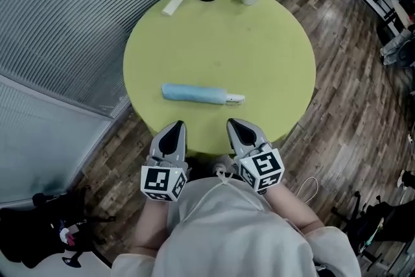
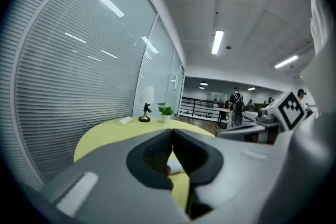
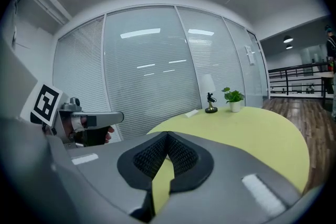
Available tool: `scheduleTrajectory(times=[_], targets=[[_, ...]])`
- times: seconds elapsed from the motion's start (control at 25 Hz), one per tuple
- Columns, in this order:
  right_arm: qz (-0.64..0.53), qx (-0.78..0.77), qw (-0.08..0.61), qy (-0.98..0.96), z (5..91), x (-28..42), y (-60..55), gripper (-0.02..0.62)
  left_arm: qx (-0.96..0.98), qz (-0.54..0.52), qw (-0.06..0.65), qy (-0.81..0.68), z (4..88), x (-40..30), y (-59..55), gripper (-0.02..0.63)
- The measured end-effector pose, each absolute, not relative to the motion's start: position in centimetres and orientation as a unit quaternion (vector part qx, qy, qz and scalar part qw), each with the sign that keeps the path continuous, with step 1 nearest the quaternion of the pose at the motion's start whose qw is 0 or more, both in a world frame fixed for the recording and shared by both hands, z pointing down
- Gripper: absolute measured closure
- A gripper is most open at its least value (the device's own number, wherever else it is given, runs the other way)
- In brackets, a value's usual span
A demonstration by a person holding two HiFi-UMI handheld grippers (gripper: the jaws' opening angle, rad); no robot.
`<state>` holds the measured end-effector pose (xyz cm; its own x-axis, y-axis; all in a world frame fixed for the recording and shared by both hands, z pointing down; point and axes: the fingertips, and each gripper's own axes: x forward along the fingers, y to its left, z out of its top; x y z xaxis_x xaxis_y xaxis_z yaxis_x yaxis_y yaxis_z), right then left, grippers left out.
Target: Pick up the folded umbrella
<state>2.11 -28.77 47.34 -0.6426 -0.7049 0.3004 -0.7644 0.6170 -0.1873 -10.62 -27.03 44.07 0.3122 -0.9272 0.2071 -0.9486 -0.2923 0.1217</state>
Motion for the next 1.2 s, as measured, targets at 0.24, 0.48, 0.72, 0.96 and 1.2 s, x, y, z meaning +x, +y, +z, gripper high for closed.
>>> scheduleTrajectory(times=[0.24,0.48,0.72,0.96,1.2], targets=[[0.164,0.456,0.106,-0.868,49.3,1.9,-33.3,0.595,0.832,0.071,0.131,-0.535,47.1,-11.4,-33.5,0.600],[0.171,0.472,0.112,-0.857,50.9,0.1,-36.6,0.595,0.853,0.154,0.112,-0.485,50.9,-12.1,-38.6,0.598],[0.198,0.506,0.114,-0.832,53.2,-1.2,-39.2,0.595,0.886,0.300,0.096,-0.341,57.0,-11.5,-41.6,0.485],[0.224,0.532,0.134,-0.805,56.0,-1.7,-40.1,0.595,0.890,0.413,0.026,-0.191,61.1,-10.4,-43.3,0.356],[0.246,0.556,0.142,-0.781,58.1,-1.0,-40.4,0.595,0.879,0.470,0.021,-0.081,65.8,-8.9,-43.4,0.285]])
